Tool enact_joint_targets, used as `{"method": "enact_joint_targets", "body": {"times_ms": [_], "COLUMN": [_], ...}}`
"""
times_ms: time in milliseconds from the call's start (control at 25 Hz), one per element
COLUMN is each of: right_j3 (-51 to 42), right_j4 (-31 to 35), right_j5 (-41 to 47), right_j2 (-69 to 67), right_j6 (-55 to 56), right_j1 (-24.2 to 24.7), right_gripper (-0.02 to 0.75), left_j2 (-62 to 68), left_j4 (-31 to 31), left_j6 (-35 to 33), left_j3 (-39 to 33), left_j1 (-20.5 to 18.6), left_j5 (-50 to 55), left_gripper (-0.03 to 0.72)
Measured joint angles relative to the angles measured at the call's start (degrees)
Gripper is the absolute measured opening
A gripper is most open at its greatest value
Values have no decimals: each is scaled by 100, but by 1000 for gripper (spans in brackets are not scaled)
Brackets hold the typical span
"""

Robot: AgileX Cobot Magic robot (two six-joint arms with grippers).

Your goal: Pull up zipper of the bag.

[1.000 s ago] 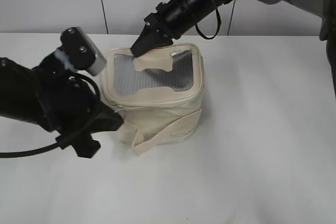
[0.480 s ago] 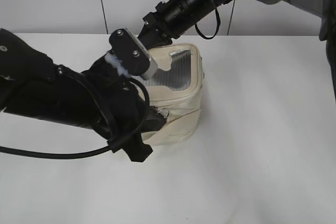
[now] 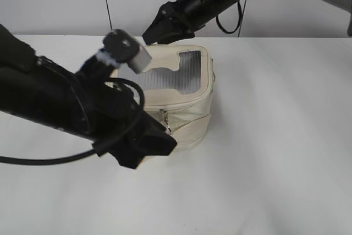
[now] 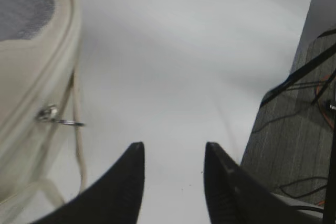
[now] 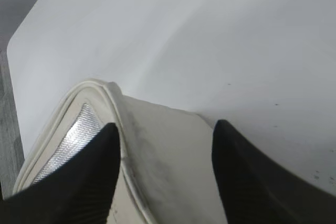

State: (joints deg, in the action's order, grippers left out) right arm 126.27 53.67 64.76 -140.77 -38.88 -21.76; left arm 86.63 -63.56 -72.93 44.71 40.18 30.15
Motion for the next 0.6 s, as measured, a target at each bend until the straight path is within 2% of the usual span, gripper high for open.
{"method": "enact_joint_targets", "body": {"times_ms": [40,120,320,440,600], "right_j3": [0,0,0,-16,-471], "right_j4": [-13,-57,-169,-336,-573], "right_j5": [0,26,377,422,422], "right_j2": [56,208,444,446,680], "right_j6": [53,203,543,769,868], "right_j1": [101,307,780,1072,1345], "right_gripper": [443,451,431,418,395], "left_j2": [-104,-414,-805,-392,689], "left_j4": [47,153,212,254,278], "left_j6": [136,390,526,382,308], "left_j3": [0,0,283,866,2119], "left_j1": [-198,-661,-2023,-2376,-2406], "left_j5": [143,267,395,664,1316], "left_gripper": [308,346,342,335,335]}}
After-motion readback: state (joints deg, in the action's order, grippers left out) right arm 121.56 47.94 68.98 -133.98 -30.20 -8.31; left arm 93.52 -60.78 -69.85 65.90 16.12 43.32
